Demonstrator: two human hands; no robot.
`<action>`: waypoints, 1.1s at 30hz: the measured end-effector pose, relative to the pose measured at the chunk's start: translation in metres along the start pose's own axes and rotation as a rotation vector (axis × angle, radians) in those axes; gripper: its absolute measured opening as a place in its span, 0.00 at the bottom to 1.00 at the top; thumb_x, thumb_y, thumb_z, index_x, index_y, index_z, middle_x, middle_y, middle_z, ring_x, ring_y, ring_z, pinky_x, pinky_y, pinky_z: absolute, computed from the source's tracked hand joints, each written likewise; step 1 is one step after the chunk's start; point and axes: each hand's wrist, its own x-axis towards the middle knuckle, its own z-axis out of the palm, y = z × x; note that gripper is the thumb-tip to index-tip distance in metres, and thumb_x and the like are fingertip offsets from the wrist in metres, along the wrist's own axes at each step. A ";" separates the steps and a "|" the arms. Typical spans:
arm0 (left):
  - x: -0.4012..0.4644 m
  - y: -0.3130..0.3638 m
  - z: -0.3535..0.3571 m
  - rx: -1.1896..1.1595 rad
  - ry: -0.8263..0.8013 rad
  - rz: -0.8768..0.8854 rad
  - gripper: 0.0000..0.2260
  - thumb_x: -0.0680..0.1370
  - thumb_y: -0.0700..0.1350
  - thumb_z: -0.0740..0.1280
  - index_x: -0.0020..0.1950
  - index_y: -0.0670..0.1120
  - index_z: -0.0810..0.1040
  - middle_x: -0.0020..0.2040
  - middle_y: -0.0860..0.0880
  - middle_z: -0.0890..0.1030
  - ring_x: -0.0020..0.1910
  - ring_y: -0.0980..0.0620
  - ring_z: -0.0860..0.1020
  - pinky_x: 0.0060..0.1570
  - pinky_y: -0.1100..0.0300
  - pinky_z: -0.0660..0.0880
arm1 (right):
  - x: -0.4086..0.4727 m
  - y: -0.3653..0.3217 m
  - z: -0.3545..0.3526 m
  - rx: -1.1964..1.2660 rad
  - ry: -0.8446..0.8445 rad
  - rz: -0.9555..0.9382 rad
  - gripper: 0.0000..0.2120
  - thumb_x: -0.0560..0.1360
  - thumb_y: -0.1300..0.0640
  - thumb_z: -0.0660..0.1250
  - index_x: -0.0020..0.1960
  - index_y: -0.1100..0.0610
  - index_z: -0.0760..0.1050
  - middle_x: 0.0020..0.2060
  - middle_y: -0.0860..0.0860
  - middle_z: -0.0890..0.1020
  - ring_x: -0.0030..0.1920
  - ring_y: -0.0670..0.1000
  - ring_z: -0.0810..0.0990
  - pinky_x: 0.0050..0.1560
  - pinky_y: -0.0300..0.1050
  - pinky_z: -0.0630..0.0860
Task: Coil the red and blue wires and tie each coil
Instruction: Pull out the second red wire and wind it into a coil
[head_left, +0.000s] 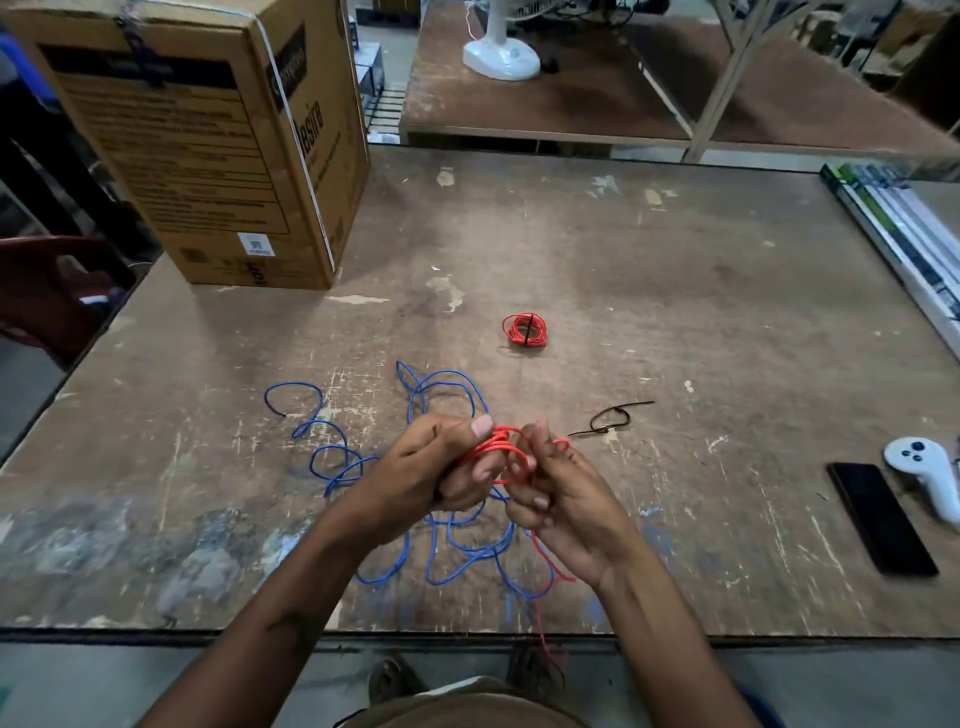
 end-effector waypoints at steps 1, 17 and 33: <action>0.002 0.000 -0.001 0.016 -0.003 -0.004 0.20 0.84 0.58 0.65 0.36 0.50 0.77 0.26 0.52 0.59 0.26 0.53 0.53 0.29 0.50 0.46 | 0.000 0.001 0.001 0.058 0.015 0.036 0.17 0.79 0.42 0.69 0.42 0.54 0.76 0.33 0.49 0.66 0.25 0.41 0.60 0.25 0.36 0.53; 0.059 -0.002 -0.003 0.125 0.439 0.284 0.24 0.90 0.49 0.50 0.55 0.37 0.82 0.29 0.46 0.62 0.26 0.53 0.63 0.31 0.53 0.59 | -0.001 0.021 0.026 -0.746 0.133 -0.117 0.13 0.89 0.55 0.58 0.52 0.52 0.81 0.32 0.50 0.77 0.23 0.46 0.68 0.27 0.44 0.70; 0.015 -0.030 0.007 0.512 0.266 0.140 0.22 0.89 0.50 0.53 0.50 0.43 0.83 0.32 0.48 0.66 0.30 0.51 0.64 0.33 0.55 0.62 | 0.016 -0.038 0.009 -0.705 0.397 -0.439 0.13 0.87 0.53 0.63 0.48 0.52 0.82 0.29 0.45 0.73 0.28 0.42 0.68 0.30 0.36 0.65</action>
